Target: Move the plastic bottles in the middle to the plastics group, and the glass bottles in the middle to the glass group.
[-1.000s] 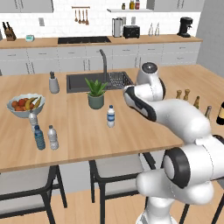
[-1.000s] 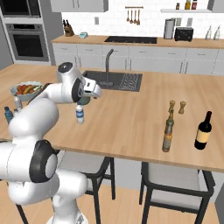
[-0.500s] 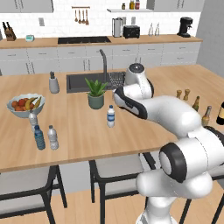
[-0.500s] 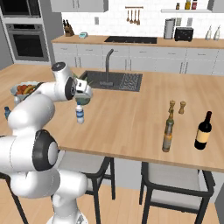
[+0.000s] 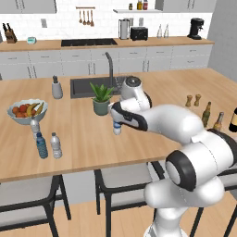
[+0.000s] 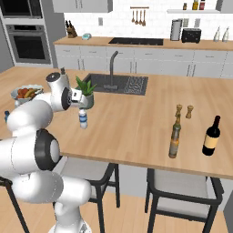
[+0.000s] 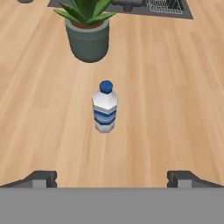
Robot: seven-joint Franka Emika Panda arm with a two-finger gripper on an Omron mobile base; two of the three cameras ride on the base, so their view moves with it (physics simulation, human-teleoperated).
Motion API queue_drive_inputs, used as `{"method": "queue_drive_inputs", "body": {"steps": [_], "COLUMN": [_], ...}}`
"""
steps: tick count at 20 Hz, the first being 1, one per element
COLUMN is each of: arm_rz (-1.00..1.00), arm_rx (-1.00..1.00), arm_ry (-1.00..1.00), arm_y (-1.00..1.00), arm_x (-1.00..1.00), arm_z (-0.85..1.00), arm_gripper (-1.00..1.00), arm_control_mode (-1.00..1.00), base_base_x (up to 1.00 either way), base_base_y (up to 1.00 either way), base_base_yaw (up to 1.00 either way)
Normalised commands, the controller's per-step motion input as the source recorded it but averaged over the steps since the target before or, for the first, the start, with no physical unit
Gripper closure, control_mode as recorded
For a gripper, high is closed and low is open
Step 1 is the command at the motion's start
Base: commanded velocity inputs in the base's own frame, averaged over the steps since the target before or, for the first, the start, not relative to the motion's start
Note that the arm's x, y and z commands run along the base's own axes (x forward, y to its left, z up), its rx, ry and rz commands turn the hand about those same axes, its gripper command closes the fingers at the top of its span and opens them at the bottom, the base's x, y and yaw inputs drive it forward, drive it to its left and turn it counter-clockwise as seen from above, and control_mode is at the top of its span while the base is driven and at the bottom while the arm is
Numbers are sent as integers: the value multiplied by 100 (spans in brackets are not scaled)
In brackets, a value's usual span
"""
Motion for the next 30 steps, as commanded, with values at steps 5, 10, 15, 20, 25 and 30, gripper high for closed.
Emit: {"method": "queue_drive_inputs", "body": {"steps": [5,10,15,20,25,30], "arm_rz": [2,0,0,0,0,0], "arm_rx": [0,3,2,1,1,2], "arm_ry": [1,0,0,0,0,0], "arm_y": [30,0,0,0,0,-1], "arm_x": [40,39,14,25,33,22], "arm_z": [-4,-3,-17,-29,-10,-14], "arm_gripper": [-100,-100,-100,-100,-100,-100], "arm_control_mode": [-100,-100,-100,-100,-100,-100], "base_base_x": [0,0,0,0,0,0], "base_base_y": [0,0,0,0,0,0], "base_base_yaw": [0,0,0,0,0,0]}}
